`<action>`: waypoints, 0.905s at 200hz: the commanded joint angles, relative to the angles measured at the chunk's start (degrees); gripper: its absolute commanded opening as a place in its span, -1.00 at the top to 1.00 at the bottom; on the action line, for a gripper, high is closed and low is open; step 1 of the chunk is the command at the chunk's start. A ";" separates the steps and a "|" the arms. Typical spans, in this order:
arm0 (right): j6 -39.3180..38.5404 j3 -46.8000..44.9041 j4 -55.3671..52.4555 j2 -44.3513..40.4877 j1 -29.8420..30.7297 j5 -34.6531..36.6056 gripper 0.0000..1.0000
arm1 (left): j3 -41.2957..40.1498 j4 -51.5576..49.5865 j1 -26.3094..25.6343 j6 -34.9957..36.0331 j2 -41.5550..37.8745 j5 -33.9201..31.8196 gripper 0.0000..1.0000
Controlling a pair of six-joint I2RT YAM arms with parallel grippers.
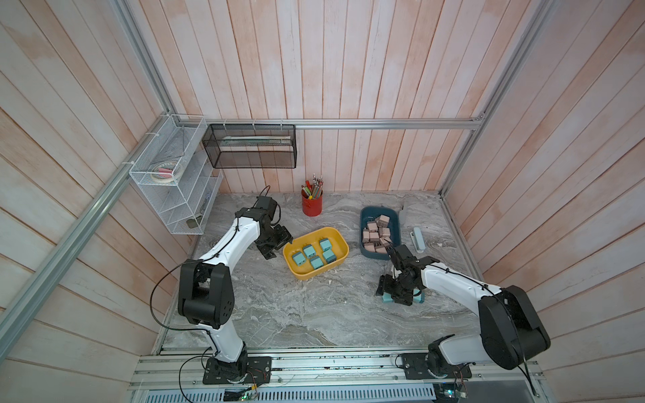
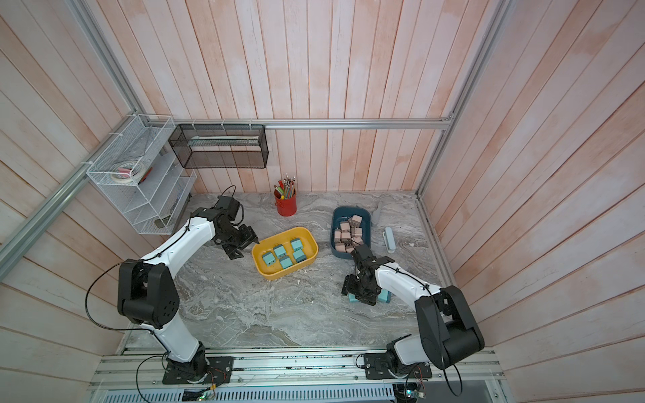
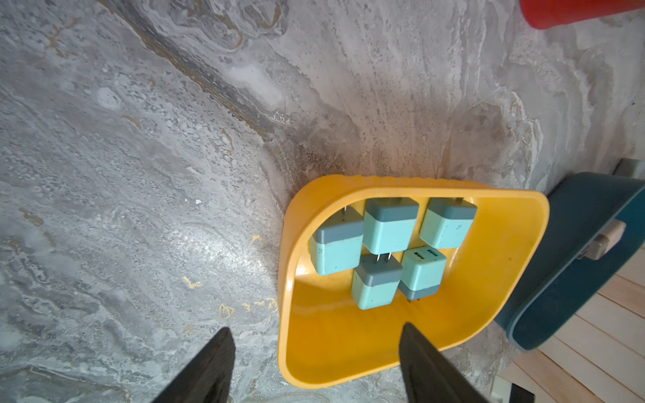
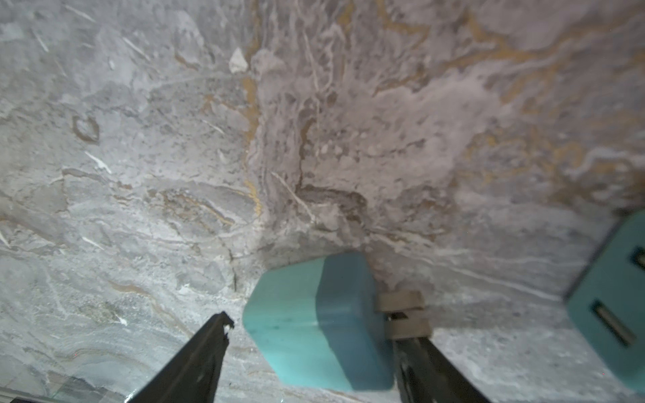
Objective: Place the plugs by color into the storage box
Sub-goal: Pick up the plug from the center of the board.
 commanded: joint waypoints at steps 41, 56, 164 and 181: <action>-2.39 8.61 1.95 9.04 1.77 0.71 -0.51 | -2.31 0.52 0.08 1.72 -0.69 0.73 -0.53; -4.65 11.85 2.08 11.54 2.32 0.47 -0.51 | -2.80 0.63 0.36 1.90 -1.00 0.96 -0.53; -7.98 10.43 -0.37 11.55 5.58 5.31 -0.51 | -4.40 1.40 1.18 2.07 -1.61 1.40 -0.53; -9.44 8.94 1.58 11.90 5.58 4.58 -0.51 | -4.78 1.67 1.15 2.07 -1.46 1.59 -0.53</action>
